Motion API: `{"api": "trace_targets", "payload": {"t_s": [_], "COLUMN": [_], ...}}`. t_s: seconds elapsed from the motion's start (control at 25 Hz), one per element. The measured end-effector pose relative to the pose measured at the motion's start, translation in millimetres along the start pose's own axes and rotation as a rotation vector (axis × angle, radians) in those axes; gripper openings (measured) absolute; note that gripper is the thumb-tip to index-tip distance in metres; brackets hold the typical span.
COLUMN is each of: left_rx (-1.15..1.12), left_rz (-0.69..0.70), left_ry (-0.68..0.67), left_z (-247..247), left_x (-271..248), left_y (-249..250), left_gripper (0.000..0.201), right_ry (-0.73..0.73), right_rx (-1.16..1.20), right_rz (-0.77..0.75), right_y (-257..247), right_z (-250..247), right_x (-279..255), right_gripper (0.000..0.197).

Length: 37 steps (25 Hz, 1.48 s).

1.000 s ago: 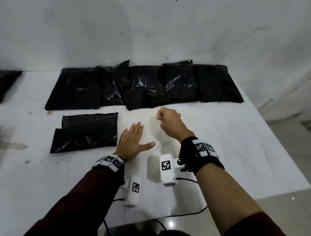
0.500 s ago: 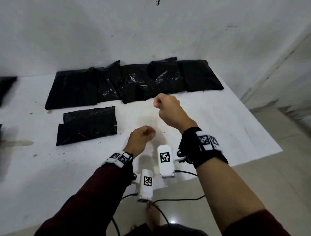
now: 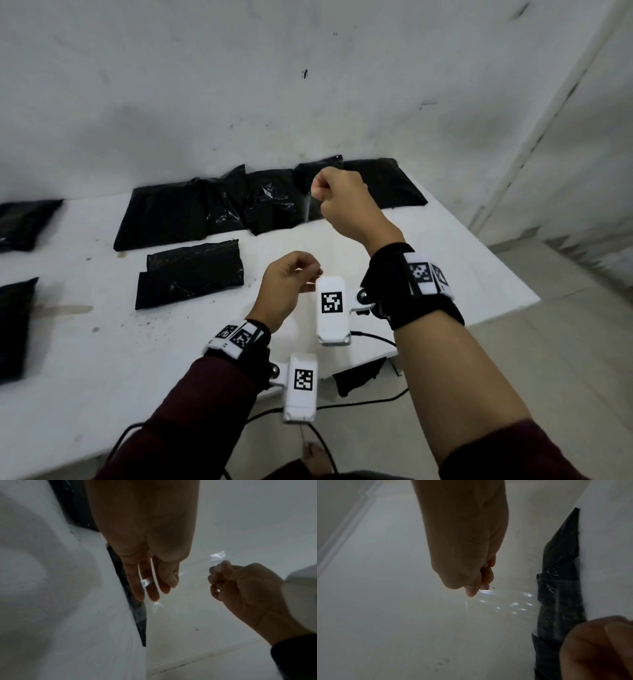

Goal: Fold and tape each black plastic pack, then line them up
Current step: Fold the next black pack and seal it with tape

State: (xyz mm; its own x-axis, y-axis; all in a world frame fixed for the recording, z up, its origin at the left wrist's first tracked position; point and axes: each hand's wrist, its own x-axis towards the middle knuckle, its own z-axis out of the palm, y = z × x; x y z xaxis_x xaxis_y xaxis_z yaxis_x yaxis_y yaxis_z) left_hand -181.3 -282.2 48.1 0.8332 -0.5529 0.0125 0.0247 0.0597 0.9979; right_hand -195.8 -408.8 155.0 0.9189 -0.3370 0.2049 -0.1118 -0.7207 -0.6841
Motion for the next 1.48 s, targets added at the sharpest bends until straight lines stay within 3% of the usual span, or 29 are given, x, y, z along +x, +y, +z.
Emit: {"api": "trace_targets", "payload": {"t_s": [0.56, 1.04, 1.48], "left_rx": [-0.017, -0.088, -0.055], "left_rz": [0.056, 0.064, 0.106], "left_ry": [-0.050, -0.066, -0.093], "left_z": [-14, -8, -9], "left_x": [-16, -39, -73], "left_y": [36, 40, 40], "left_gripper": [0.016, 0.023, 0.021], "right_ry": [0.046, 0.086, 0.083], "right_rx": [-0.053, -0.036, 0.047], "right_rz": [-0.053, -0.090, -0.140], "right_y": [-39, -45, -51], "right_z": [-6, -14, -20], "right_x": [5, -18, -53], "right_gripper": [0.031, 0.027, 0.036]}}
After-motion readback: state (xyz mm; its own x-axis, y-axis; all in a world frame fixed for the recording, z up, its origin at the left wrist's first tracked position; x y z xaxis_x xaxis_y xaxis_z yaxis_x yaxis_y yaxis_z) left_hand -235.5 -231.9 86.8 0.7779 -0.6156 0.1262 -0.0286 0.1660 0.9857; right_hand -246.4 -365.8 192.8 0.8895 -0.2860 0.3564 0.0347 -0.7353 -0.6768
